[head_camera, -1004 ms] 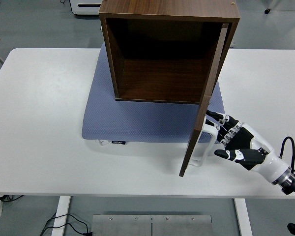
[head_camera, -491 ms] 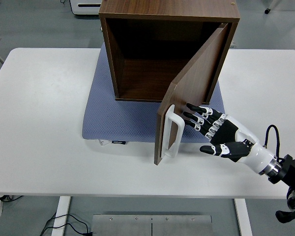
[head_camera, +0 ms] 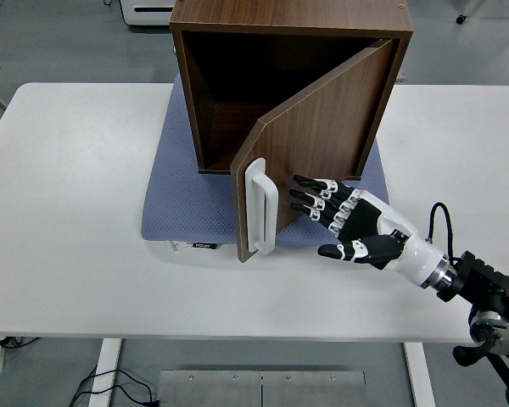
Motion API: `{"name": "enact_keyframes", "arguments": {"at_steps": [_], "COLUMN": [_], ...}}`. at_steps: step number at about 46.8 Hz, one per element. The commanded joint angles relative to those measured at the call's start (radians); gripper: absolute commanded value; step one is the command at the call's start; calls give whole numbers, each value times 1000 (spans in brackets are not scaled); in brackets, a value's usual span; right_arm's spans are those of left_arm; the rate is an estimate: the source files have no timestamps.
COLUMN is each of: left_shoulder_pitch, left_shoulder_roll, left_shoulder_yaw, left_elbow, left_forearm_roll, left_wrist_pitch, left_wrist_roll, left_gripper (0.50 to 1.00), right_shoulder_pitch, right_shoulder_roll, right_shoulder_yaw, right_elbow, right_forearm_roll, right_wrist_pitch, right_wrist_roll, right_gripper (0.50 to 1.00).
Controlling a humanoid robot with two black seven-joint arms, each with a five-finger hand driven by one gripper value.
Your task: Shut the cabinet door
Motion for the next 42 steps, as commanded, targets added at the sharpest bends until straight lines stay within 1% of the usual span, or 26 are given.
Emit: {"name": "enact_keyframes", "arguments": {"at_steps": [1, 8, 17, 22, 32, 42], "left_shoulder_pitch": [0, 0, 0, 0, 0, 0], "left_shoulder_roll": [0, 0, 0, 0, 0, 0], "left_shoulder_yaw": [0, 0, 0, 0, 0, 0], "left_elbow": [0, 0, 0, 0, 0, 0], "left_forearm_roll": [0, 0, 0, 0, 0, 0], "left_wrist_pitch": [0, 0, 0, 0, 0, 0], "left_wrist_roll": [0, 0, 0, 0, 0, 0], "left_gripper": [1000, 1000, 1000, 1000, 1000, 1000], "right_shoulder_pitch": [3, 27, 79, 110, 165, 207], "right_shoulder_roll": [1, 12, 31, 37, 77, 84], "right_shoulder_yaw": [-13, -35, -62, -81, -94, -128], "right_elbow": [-2, -15, -46, -83, -114, -156], "right_forearm_roll": [0, 0, 0, 1, 3, 4], "right_wrist_pitch": [0, 0, 0, 0, 0, 0], "right_wrist_roll": [0, 0, 0, 0, 0, 0], "right_gripper": [1000, 1000, 1000, 1000, 1000, 1000]}}
